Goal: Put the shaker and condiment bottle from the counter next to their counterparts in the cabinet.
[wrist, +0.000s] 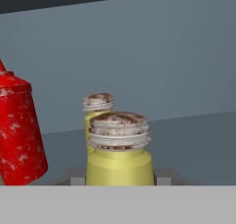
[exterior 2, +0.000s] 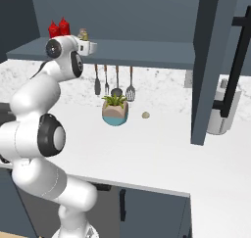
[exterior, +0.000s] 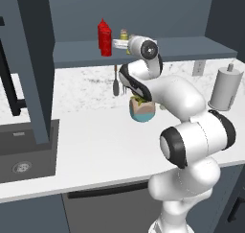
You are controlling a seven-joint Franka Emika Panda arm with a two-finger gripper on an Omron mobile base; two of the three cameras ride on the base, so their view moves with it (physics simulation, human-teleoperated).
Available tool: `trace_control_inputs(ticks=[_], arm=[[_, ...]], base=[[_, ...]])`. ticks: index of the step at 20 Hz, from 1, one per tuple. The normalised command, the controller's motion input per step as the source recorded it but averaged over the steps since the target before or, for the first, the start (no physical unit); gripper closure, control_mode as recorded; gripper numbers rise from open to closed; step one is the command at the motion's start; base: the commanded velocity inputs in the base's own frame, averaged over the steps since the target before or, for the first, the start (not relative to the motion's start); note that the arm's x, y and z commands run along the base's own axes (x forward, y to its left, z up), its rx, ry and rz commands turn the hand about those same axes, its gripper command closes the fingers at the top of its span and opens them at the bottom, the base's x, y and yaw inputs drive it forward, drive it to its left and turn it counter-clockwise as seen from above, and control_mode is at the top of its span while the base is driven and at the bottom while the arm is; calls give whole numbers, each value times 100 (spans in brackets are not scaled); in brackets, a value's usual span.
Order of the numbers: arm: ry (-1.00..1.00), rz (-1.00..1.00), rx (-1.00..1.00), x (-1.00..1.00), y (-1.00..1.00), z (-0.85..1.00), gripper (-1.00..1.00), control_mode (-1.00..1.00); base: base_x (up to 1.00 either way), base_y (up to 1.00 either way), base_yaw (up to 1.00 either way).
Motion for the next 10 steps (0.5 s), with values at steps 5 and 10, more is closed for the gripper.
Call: trace_control_inputs(ticks=[5, 10], arm=[[0, 4, 0, 27, 0, -27, 100, -100], [0, 4, 0, 21, 0, -31, 100, -100]], base=[[0, 0, 0], [0, 0, 0]])
